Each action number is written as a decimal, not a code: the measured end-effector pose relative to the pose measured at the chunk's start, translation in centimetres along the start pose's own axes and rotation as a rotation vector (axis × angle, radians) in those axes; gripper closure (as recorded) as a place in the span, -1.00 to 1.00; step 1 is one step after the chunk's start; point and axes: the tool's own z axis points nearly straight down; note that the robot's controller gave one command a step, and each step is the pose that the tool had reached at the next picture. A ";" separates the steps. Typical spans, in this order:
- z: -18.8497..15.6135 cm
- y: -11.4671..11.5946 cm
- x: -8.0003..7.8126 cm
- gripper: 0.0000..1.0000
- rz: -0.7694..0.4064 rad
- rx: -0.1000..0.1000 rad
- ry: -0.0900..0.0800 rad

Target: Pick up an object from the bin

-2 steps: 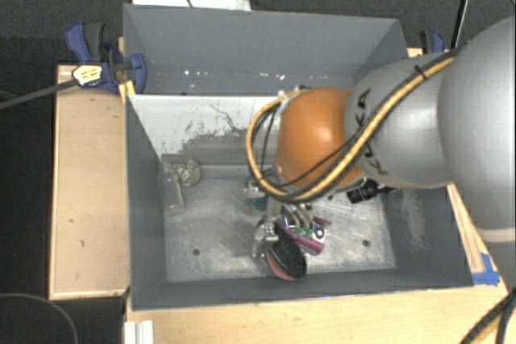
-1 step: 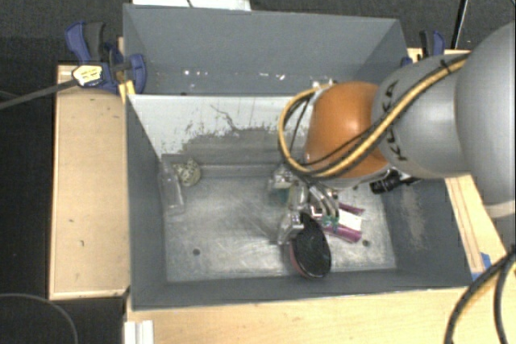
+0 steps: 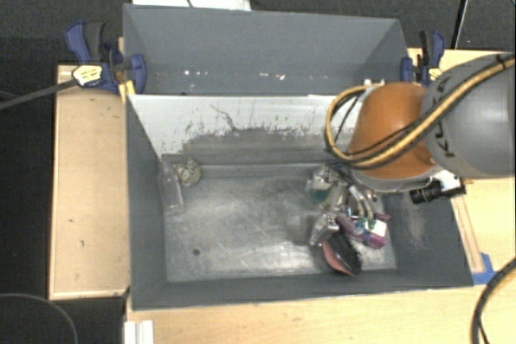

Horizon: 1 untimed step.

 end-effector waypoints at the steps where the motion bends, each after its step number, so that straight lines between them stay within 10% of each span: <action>1: 2.6 -7.2 -4.5 -1.00 0.043 -0.008 -0.005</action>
Offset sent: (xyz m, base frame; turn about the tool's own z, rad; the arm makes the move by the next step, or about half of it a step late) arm 0.0309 -0.0786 -0.0285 0.0388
